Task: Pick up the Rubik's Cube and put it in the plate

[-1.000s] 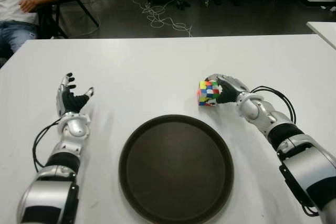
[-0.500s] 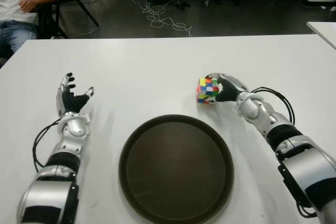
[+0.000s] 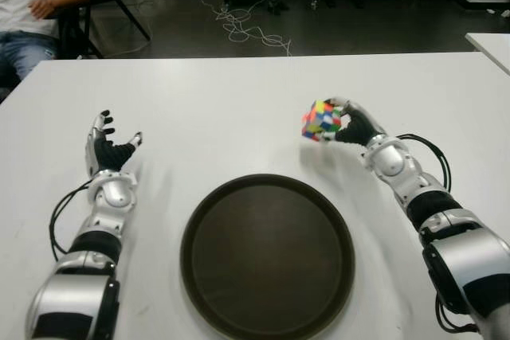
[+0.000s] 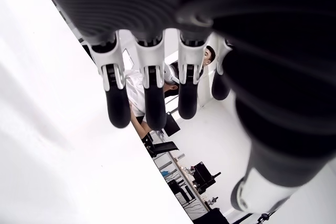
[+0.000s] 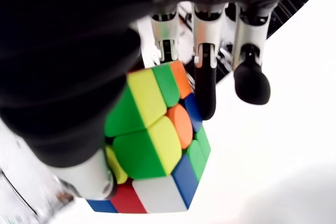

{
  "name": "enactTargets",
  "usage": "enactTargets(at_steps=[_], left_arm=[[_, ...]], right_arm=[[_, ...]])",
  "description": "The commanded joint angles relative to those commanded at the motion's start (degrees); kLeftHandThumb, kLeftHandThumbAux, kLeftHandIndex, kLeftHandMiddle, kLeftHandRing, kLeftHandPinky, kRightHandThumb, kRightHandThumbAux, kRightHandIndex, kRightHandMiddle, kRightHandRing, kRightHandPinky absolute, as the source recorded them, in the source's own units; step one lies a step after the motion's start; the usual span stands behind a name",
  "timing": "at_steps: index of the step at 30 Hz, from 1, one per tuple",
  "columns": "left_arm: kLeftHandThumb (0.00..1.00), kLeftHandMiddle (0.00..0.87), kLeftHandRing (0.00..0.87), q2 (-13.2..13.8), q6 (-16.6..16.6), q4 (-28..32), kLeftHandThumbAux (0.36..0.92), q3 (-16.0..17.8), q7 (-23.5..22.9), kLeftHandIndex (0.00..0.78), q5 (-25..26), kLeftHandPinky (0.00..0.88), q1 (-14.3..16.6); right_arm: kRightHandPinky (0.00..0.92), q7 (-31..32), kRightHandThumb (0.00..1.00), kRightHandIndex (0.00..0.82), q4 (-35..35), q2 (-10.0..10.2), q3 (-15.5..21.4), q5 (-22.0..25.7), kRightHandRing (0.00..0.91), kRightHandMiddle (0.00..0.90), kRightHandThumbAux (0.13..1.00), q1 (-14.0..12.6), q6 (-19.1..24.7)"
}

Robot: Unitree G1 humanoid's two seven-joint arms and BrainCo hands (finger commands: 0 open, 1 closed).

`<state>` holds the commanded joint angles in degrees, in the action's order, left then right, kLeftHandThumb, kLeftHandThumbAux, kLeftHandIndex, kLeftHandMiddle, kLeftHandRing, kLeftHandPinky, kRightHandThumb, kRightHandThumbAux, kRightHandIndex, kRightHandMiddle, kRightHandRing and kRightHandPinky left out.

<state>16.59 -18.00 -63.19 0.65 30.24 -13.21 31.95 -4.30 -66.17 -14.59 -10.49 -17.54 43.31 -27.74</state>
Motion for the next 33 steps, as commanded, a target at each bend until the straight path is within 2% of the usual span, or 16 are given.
enactTargets(at_steps=[3,6,16,23,33], left_arm=[[0.208,0.178,0.185,0.05,-0.08,0.13,0.751,0.15,-0.39,0.115,0.24,0.216,-0.07],[0.204,0.178,0.181,-0.01,0.00,0.35,0.748,0.19,-0.51,0.114,0.30,0.208,-0.15],[0.206,0.182,0.184,0.03,1.05,0.39,0.751,0.13,-0.47,0.119,0.16,0.200,0.03],[0.209,0.176,0.180,0.11,1.00,0.68,0.748,-0.02,-0.67,0.116,0.06,0.213,-0.11],[0.221,0.176,0.188,0.13,0.41,0.35,0.752,0.45,-1.22,0.116,0.57,0.237,-0.08]], right_arm=[[0.805,1.66,0.189,0.659,3.46,-0.02,2.97,3.72,0.820,0.804,0.825,-1.51,-1.53],[0.803,2.42,0.189,0.668,4.52,0.94,4.57,5.75,0.820,0.804,0.826,-2.28,-1.57],[0.817,9.09,0.221,0.714,8.05,2.30,8.84,12.26,0.829,0.821,0.817,-3.48,1.52],[0.816,16.97,0.315,0.714,14.63,3.08,10.22,16.81,0.826,0.824,0.796,-6.19,8.37],[0.803,21.48,0.402,0.645,23.91,3.83,10.30,18.93,0.814,0.804,0.784,-10.23,16.20]])
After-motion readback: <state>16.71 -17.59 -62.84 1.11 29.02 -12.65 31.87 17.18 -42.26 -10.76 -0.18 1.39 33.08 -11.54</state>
